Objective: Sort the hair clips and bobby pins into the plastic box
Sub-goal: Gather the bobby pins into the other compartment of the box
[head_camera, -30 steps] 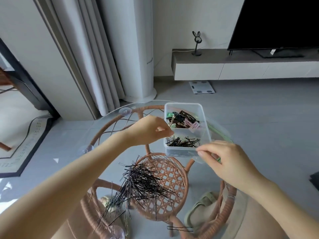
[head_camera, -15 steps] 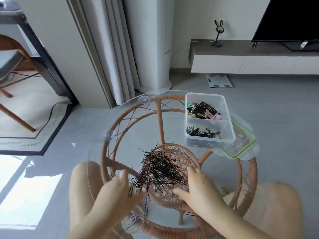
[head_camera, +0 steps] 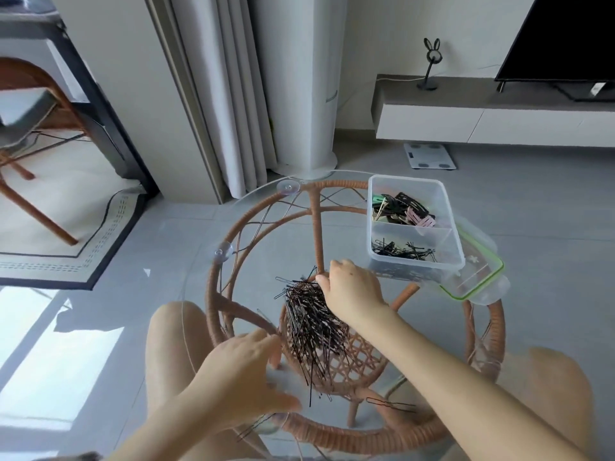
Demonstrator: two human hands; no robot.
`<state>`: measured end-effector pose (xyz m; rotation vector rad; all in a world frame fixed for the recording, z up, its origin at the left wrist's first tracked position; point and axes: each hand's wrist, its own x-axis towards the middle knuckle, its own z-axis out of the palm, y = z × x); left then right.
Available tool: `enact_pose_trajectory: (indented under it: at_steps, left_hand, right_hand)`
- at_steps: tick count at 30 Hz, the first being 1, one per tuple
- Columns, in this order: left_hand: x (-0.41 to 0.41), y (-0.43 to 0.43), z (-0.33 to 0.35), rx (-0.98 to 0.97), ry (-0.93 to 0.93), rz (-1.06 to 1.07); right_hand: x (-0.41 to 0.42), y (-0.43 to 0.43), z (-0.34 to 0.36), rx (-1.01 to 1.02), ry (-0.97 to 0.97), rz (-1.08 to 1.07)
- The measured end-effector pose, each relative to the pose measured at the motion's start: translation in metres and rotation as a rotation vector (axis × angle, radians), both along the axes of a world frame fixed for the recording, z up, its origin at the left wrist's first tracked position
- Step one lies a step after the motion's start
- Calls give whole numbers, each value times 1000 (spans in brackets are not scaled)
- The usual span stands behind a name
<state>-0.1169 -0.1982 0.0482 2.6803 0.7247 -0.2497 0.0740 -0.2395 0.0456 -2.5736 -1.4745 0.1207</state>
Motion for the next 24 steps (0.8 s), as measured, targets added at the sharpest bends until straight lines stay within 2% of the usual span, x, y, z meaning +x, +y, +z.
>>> enact_pose_trajectory:
  at_steps: [2, 5, 8, 10, 12, 16, 18, 20, 22, 24]
  left_hand:
    - [-6, 3, -5, -25, 38, -112]
    - [-9, 21, -14, -88, -53, -204]
    - [-1, 37, -22, -79, -138, -277]
    - [11, 45, -23, -68, -168, -272]
    - [24, 51, -22, -34, -206, -254]
    - [28, 56, -9, 8, -339, -123]
    - [12, 55, -2, -59, -271, -165]
    - [-7, 49, -2, -62, -129, -315]
    - [-19, 41, -12, -26, -31, -396]
    - [-21, 37, -24, 6, -48, -366]
  right_hand:
    - [-6, 1, -9, -26, -42, 77]
    - [-18, -17, -11, 1, -45, 213]
    - [-21, -40, -2, 23, 118, 304]
    - [-20, -57, 8, 44, 202, 304]
    - [-16, -74, 15, 58, 164, 276]
    - [-9, -116, 16, -78, 154, 137]
    - [-12, -136, 9, -169, 142, 126]
    - [-14, -147, 1, -212, 158, 156]
    - [-14, -145, -6, -176, 209, 188]
    - [-13, -133, -13, -62, 249, 223]
